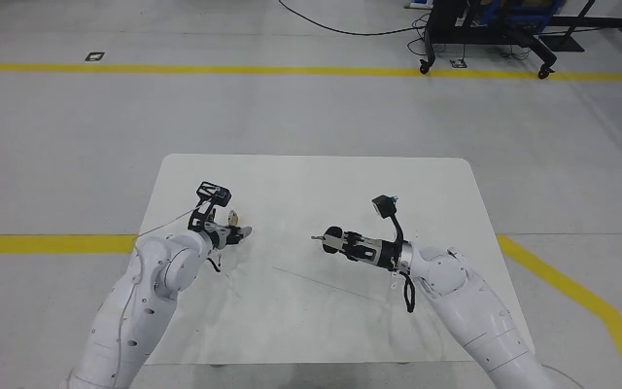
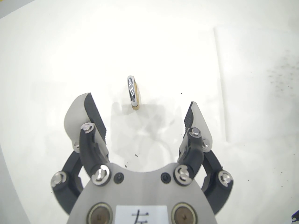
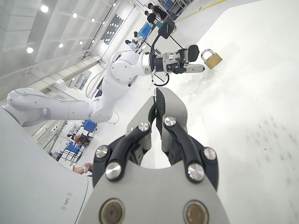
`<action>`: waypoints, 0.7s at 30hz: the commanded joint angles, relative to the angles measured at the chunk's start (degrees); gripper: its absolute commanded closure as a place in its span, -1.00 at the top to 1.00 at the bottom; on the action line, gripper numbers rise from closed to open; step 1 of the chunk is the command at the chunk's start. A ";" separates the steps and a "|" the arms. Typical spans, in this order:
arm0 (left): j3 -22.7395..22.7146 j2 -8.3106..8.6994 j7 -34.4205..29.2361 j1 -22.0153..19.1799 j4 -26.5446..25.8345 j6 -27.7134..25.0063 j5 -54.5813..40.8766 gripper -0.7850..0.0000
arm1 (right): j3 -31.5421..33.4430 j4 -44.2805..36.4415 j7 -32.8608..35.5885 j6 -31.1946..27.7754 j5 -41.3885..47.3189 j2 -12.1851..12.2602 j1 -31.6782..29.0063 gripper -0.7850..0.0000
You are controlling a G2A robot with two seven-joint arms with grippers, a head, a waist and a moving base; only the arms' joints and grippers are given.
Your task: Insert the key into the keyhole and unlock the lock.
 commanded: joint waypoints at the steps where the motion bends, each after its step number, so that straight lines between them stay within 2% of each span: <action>1: -0.02 -0.08 0.45 -0.15 0.33 -0.04 -0.55 0.50 | 0.00 0.00 0.00 0.00 0.00 0.00 0.00 -1.00; 2: 0.06 -0.09 0.30 -0.21 0.39 -0.07 -0.35 0.31 | 0.00 0.00 0.00 0.00 0.00 0.00 0.00 -1.00; 4: 0.60 -0.13 -0.61 -0.49 0.54 -0.16 0.78 0.07 | 0.00 0.00 0.00 0.00 0.00 0.00 0.00 -1.00; 6: 0.91 -0.25 -0.81 -0.97 0.95 0.10 0.88 -0.02 | 0.00 0.00 0.00 0.00 0.00 0.00 0.00 -1.00; 17: 2.46 -0.91 -0.84 -3.41 3.64 2.32 2.57 -0.22 | 0.00 0.00 0.00 0.00 0.00 0.00 0.00 -1.00; 19: 2.68 -0.97 -0.68 -3.44 3.62 2.48 3.29 -0.58 | 0.00 0.00 0.00 0.00 0.00 0.00 0.00 -1.00; 20: 2.77 -0.99 -0.60 -3.46 3.60 2.62 3.68 -0.66 | 0.00 0.00 0.00 0.00 0.00 0.00 0.00 -1.00; 21: 2.83 -1.04 -0.38 -3.44 3.53 2.74 3.84 -0.99 | 0.00 0.00 0.00 0.00 0.00 0.00 0.00 -1.00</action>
